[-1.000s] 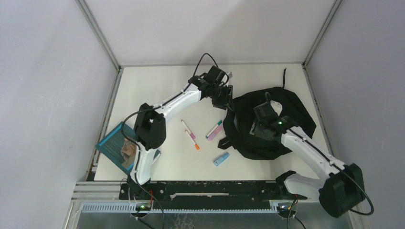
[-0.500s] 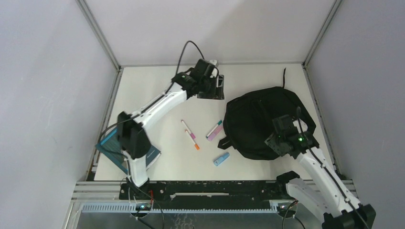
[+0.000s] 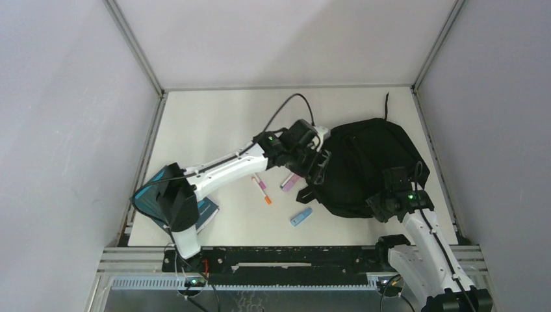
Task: Pack the student bag
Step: Adjust the student bag at the center of the board.
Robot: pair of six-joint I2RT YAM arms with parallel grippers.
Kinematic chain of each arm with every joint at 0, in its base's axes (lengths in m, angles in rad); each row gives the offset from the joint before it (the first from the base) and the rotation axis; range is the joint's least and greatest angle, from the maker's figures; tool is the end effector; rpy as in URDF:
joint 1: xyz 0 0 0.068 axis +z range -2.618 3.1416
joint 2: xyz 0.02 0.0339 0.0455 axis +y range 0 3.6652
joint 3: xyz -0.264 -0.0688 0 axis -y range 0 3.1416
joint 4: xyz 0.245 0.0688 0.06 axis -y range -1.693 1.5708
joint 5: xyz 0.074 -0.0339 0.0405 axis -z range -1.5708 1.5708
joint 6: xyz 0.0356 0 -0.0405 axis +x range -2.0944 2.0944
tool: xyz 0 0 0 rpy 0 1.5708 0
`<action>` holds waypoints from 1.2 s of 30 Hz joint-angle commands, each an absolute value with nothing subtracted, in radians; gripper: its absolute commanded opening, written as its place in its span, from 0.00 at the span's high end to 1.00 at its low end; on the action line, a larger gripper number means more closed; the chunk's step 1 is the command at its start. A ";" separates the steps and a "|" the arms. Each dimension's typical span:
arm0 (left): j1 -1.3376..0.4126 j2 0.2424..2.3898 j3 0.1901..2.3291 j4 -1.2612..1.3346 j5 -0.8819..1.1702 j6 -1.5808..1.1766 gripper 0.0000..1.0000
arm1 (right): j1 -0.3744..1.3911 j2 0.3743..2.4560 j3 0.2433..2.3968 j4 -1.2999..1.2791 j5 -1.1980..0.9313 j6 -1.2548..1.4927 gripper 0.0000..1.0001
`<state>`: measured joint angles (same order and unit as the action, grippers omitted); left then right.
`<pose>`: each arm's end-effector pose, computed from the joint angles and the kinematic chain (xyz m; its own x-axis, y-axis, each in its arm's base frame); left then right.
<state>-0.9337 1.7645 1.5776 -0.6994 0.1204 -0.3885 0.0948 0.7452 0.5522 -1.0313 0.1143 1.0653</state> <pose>0.2297 -0.3175 0.3013 -0.7459 0.3758 -0.5499 0.6058 0.7260 -0.3256 0.1149 0.0069 0.2015 -0.5020 0.8254 -0.2583 0.7924 0.5586 0.2452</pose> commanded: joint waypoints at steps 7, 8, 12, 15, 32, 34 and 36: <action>-1.182 1.794 1.568 -0.586 0.003 -0.049 0.21 | 0.013 0.721 0.555 -0.967 0.083 0.987 1.00; -1.196 1.797 1.561 -0.555 -0.025 -0.037 0.21 | 0.008 0.712 0.555 -0.971 0.077 0.976 1.00; -1.229 1.857 1.573 -0.456 -0.016 -0.012 0.21 | -0.025 0.676 0.555 -0.971 0.053 0.935 1.00; -1.256 1.916 1.625 -0.448 -0.016 -0.002 0.21 | -0.030 0.664 0.555 -0.968 0.036 0.919 1.00; -1.272 2.099 1.708 -0.376 -0.182 -0.089 0.23 | -0.032 0.672 0.540 -0.933 -0.026 0.897 1.00; -1.270 2.129 1.740 -0.384 -0.215 -0.078 0.27 | -0.032 0.670 0.540 -0.933 -0.027 0.897 1.00; -1.269 2.153 1.775 -0.395 -0.257 -0.071 0.33 | -0.034 0.668 0.540 -0.933 -0.029 0.894 1.00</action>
<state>-1.2694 2.1204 1.6653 -0.4282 -0.1413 -0.0795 -0.0269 0.6800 0.5350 -0.9756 -0.0044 0.9096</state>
